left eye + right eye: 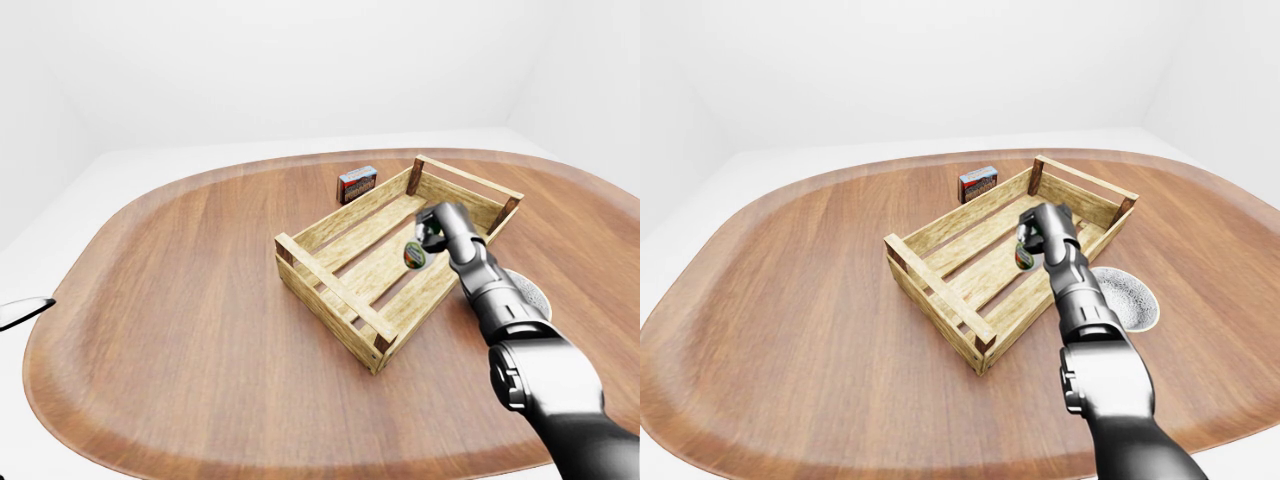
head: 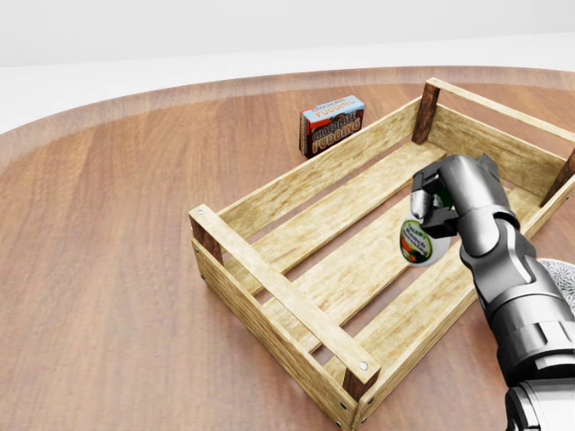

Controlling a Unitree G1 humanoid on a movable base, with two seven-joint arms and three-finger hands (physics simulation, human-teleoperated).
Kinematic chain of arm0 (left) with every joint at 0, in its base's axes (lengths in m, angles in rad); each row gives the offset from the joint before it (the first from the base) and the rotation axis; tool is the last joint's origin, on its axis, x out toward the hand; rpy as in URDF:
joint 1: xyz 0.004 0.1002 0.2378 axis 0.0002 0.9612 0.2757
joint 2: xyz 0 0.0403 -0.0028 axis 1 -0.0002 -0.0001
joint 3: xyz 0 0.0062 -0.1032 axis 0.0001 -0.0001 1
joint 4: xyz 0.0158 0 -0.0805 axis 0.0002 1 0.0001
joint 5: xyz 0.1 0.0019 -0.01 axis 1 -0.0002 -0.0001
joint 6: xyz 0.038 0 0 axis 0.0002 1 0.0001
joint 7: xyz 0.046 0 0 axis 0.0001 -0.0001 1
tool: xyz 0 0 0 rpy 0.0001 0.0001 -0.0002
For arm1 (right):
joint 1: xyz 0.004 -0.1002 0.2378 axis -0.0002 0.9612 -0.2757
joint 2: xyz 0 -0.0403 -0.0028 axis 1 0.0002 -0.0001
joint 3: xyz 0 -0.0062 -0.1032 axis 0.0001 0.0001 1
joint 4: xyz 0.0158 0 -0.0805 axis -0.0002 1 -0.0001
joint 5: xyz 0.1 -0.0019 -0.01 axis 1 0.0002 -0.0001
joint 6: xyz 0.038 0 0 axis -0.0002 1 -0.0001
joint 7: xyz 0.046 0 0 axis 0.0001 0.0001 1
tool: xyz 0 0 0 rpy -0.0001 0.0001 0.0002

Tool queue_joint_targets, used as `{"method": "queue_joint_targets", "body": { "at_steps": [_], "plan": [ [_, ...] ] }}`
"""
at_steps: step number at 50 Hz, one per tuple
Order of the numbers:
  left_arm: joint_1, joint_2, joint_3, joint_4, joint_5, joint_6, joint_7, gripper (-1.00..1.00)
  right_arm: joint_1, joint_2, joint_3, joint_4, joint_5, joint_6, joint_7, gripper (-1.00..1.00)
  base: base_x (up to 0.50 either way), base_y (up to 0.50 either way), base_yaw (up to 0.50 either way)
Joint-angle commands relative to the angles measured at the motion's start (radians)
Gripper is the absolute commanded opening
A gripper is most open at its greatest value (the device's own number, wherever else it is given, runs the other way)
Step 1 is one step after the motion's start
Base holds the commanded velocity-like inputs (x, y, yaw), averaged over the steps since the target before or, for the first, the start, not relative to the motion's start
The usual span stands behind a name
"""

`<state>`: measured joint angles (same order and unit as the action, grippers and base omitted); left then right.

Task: Pick up the salad dressing and put it in the tray.

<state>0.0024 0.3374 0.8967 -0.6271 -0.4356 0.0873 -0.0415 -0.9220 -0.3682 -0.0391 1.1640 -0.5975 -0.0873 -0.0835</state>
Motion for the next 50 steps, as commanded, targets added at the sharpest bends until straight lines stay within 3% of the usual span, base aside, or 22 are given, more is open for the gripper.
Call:
{"method": "queue_joint_targets", "body": {
  "at_steps": [1,17,50],
  "plan": [
    [0.001,-0.001,-0.001,-0.001,-0.001,0.000,-0.001,1.00,0.002,-0.014,-0.008,0.010,-0.048,0.000,-0.040,-1.00,0.00,0.00,0.00],
    [0.001,0.000,0.003,-0.003,-0.003,0.000,-0.001,1.00,0.034,-0.039,-0.016,0.043,-0.044,0.000,-0.063,-1.00,0.00,0.00,0.00],
    [0.002,-0.003,0.003,0.001,-0.002,0.000,-0.005,1.00,0.048,-0.025,-0.014,0.123,-0.045,0.000,-0.087,-1.00,0.00,0.00,0.00]
  ]
}}
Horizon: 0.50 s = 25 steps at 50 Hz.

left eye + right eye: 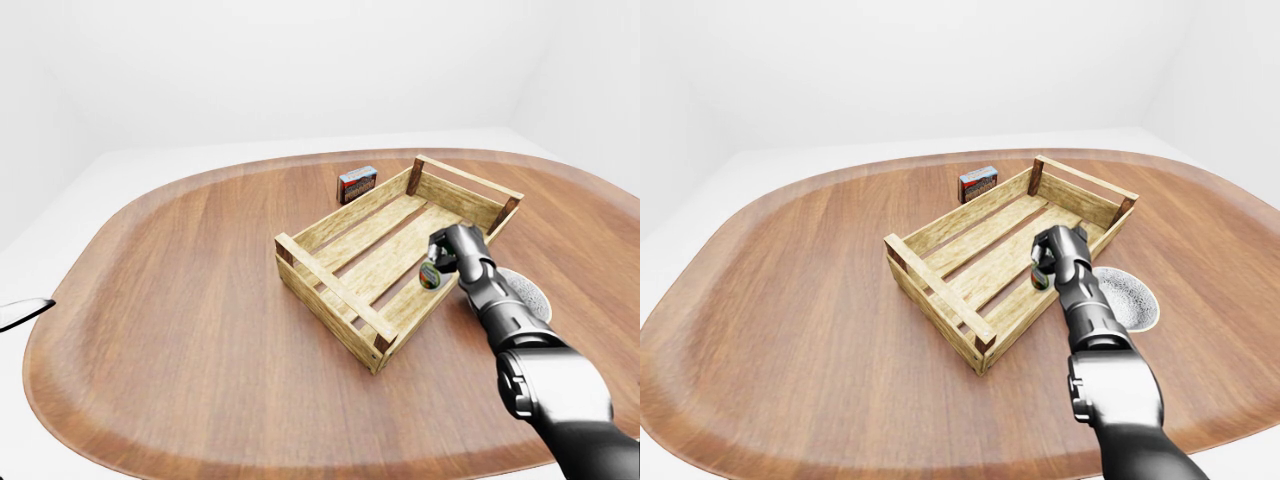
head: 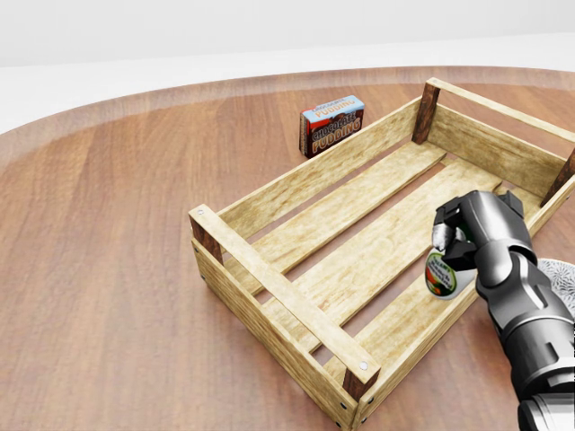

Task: Pick up the salad dressing and put it in the tray.

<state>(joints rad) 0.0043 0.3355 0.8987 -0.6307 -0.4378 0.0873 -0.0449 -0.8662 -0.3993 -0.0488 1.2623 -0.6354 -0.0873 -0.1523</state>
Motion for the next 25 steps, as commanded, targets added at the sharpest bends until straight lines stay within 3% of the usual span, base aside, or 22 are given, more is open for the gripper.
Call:
{"method": "queue_joint_targets", "body": {
  "at_steps": [1,25],
  "plan": [
    [0.001,-0.001,0.000,0.006,0.001,0.000,-0.002,1.00,-0.009,0.007,-0.004,0.027,-0.007,0.000,-0.019,-1.00,0.00,0.00,0.00],
    [0.000,-0.005,-0.011,0.001,0.011,0.000,-0.001,1.00,0.001,0.023,-0.019,0.056,0.020,0.000,-0.017,-1.00,0.00,0.00,0.00]
  ]
}}
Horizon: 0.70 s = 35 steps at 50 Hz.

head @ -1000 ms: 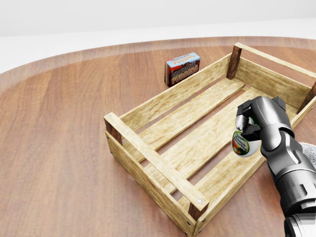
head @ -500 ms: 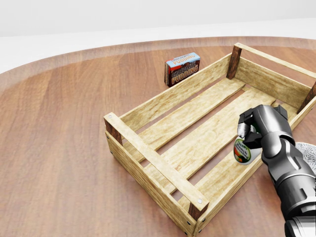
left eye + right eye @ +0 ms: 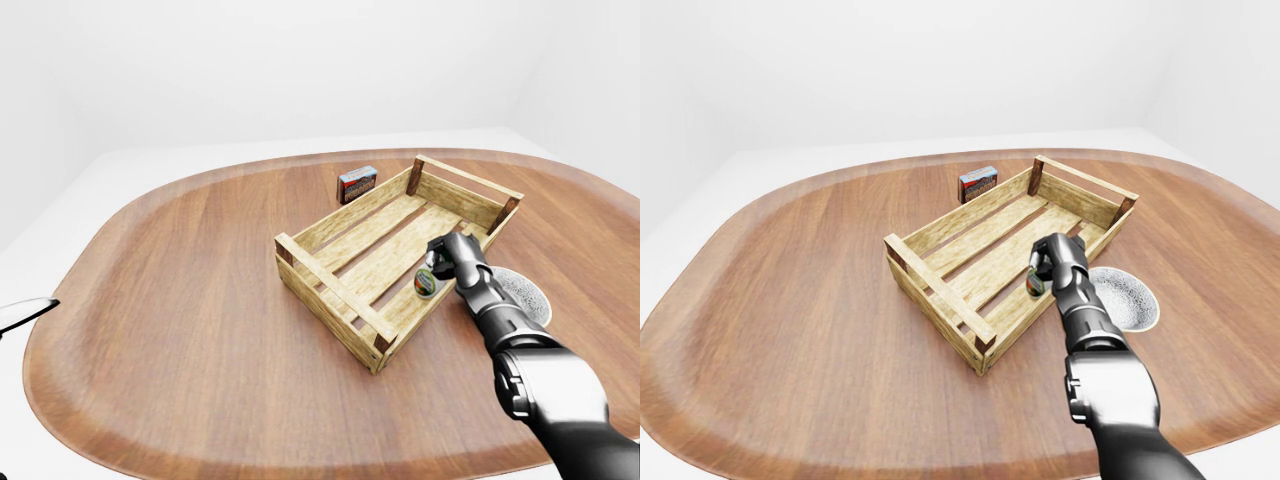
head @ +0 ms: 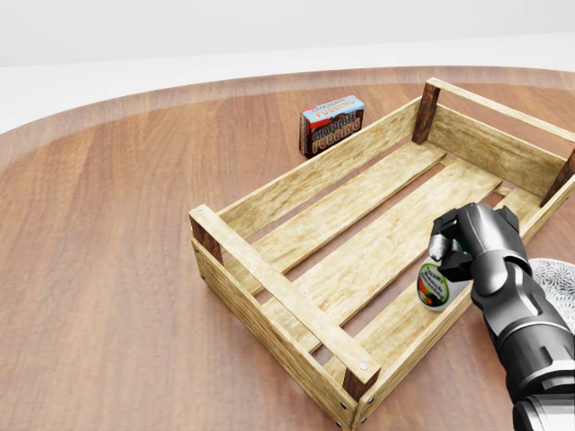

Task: Pick up the salad dressing and put it in the tray.

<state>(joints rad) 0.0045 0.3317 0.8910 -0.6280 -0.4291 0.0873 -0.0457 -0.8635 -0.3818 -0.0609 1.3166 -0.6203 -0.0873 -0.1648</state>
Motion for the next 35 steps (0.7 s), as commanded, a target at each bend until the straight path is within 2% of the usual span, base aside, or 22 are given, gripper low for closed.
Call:
{"method": "queue_joint_targets", "body": {
  "at_steps": [1,2,3,4,5,28,32,35],
  "plan": [
    [0.000,-0.001,-0.003,-0.001,0.003,0.000,0.000,1.00,-0.002,0.006,-0.006,0.003,0.005,0.000,-0.003,-1.00,0.00,0.00,0.00],
    [0.000,-0.001,-0.003,-0.002,0.004,0.000,0.000,1.00,-0.002,0.006,-0.005,0.004,0.003,0.000,-0.001,-1.00,0.00,0.00,0.00],
    [0.000,-0.001,-0.001,-0.003,0.002,0.000,0.000,1.00,-0.005,0.008,-0.007,0.007,0.005,0.000,0.004,-0.80,0.00,0.00,0.00],
    [0.000,0.000,0.000,-0.004,0.002,0.000,0.000,1.00,-0.004,0.007,-0.007,0.007,0.005,0.000,0.008,0.30,0.00,0.00,0.00],
    [0.000,0.000,0.002,-0.005,0.001,0.000,0.001,1.00,-0.008,0.009,-0.006,0.007,0.005,0.000,0.020,1.00,0.00,0.00,0.00],
    [-0.005,-0.002,-0.012,-0.005,0.009,0.000,0.002,1.00,-0.071,-0.001,0.012,-0.010,-0.046,0.000,0.057,1.00,0.00,0.00,0.00],
    [-0.006,-0.002,-0.014,-0.004,0.010,0.000,0.002,1.00,-0.118,-0.017,0.021,-0.037,-0.061,0.000,0.095,1.00,0.00,0.00,0.00],
    [-0.006,-0.003,-0.016,-0.007,0.010,0.000,0.003,1.00,-0.197,-0.048,0.019,-0.087,-0.068,0.000,0.162,1.00,0.00,0.00,0.00]
  ]
}}
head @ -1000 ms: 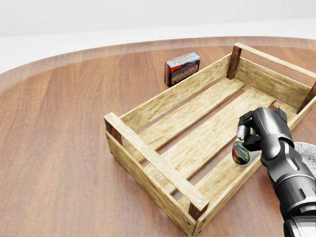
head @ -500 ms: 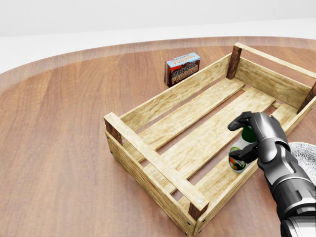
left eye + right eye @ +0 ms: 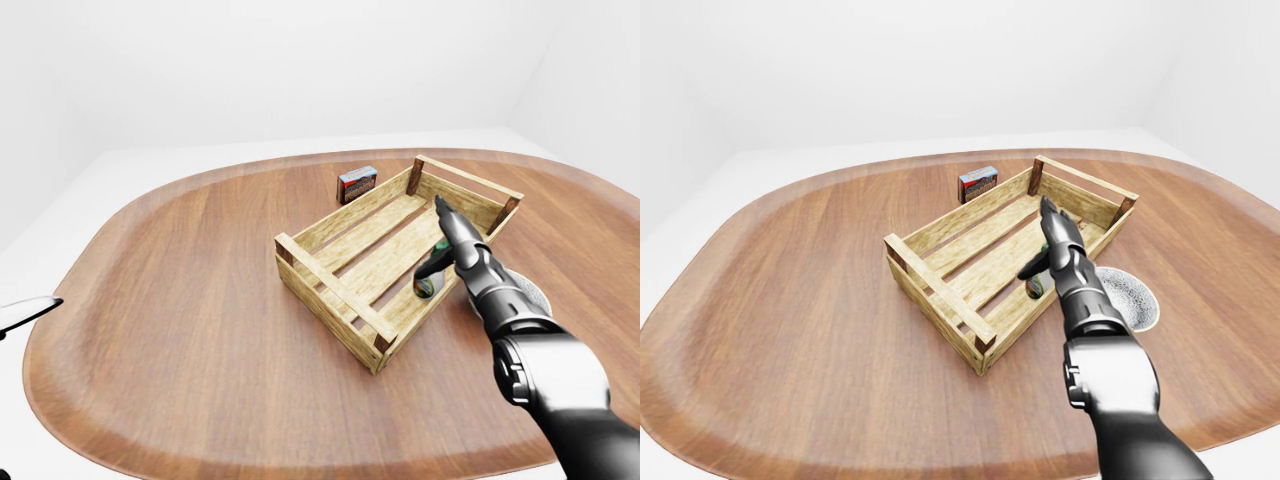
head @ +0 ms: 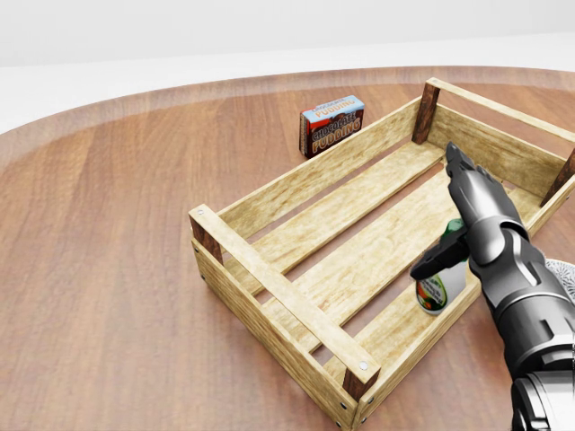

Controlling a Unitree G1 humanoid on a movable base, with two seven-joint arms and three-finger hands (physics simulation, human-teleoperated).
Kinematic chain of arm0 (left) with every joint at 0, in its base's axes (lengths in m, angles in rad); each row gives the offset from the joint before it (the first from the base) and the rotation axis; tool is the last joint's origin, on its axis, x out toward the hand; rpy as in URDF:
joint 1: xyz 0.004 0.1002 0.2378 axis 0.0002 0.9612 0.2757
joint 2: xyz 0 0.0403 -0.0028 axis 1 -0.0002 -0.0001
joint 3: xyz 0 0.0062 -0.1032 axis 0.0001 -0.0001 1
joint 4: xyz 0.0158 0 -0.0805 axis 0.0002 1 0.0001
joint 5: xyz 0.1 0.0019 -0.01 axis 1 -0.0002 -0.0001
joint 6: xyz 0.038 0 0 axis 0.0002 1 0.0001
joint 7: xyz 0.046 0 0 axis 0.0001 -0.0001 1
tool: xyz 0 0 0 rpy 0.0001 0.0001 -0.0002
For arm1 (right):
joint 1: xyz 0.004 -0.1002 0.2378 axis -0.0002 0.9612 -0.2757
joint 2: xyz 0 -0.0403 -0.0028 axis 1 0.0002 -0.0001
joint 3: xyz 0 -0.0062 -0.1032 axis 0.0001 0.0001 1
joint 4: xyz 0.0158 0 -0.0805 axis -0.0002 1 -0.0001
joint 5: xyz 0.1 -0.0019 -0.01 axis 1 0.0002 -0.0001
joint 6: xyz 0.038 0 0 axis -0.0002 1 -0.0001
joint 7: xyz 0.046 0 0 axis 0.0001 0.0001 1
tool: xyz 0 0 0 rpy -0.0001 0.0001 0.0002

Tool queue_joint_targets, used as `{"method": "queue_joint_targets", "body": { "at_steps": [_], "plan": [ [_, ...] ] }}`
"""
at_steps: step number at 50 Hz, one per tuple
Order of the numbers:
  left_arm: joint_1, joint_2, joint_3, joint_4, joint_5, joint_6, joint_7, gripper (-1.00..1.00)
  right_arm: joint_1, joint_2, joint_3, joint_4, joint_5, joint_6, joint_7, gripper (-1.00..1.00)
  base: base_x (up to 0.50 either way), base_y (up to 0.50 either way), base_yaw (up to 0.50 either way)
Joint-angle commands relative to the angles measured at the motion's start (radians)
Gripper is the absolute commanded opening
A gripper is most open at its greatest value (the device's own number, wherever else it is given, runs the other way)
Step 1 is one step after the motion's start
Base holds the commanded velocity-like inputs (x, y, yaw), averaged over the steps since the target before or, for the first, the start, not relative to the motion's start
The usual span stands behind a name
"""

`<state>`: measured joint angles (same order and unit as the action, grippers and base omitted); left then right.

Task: Pick up the salad dressing and put it in the tray.

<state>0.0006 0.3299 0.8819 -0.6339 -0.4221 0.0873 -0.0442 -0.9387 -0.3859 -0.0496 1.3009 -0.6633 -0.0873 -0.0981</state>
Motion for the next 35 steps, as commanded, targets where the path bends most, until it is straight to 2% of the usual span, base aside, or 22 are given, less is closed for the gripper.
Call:
{"method": "queue_joint_targets", "body": {
  "at_steps": [1,6,9,12,14,15,19,35],
  "plan": [
    [-0.002,-0.001,-0.007,-0.001,0.004,0.000,0.001,1.00,-0.142,-0.052,0.007,-0.086,-0.030,0.009,0.112,1.00,0.00,0.00,0.00],
    [-0.004,0.002,-0.002,-0.008,-0.003,0.000,0.003,1.00,-0.334,-0.134,0.002,-0.216,-0.072,0.106,0.294,1.00,0.00,0.00,0.00],
    [-0.005,0.003,-0.002,-0.010,-0.004,0.000,0.005,1.00,-0.465,-0.188,0.000,-0.260,-0.113,0.136,0.388,1.00,0.00,0.00,0.00],
    [-0.006,0.001,-0.007,-0.009,-0.002,0.000,0.005,1.00,-0.611,-0.230,-0.013,-0.260,-0.139,0.159,0.464,1.00,0.00,0.00,0.00],
    [-0.007,0.000,-0.011,-0.008,0.000,0.000,0.007,1.00,-0.734,-0.261,-0.010,-0.234,-0.165,0.159,0.499,1.00,0.00,0.00,0.00],
    [-0.007,-0.002,-0.017,-0.007,0.003,0.000,0.007,1.00,-0.861,-0.284,-0.021,-0.200,-0.168,0.175,0.514,1.00,0.00,0.00,0.00],
    [-0.009,-0.003,-0.023,-0.004,0.005,0.000,0.007,1.00,-1.138,-0.323,-0.039,-0.113,-0.169,0.175,0.511,1.00,0.00,0.00,0.00],
    [-0.014,-0.002,-0.032,-0.015,0.007,0.000,0.013,1.00,-1.156,-0.356,-0.062,-0.117,-0.109,0.175,0.463,1.00,0.00,0.00,0.00]
  ]
}}
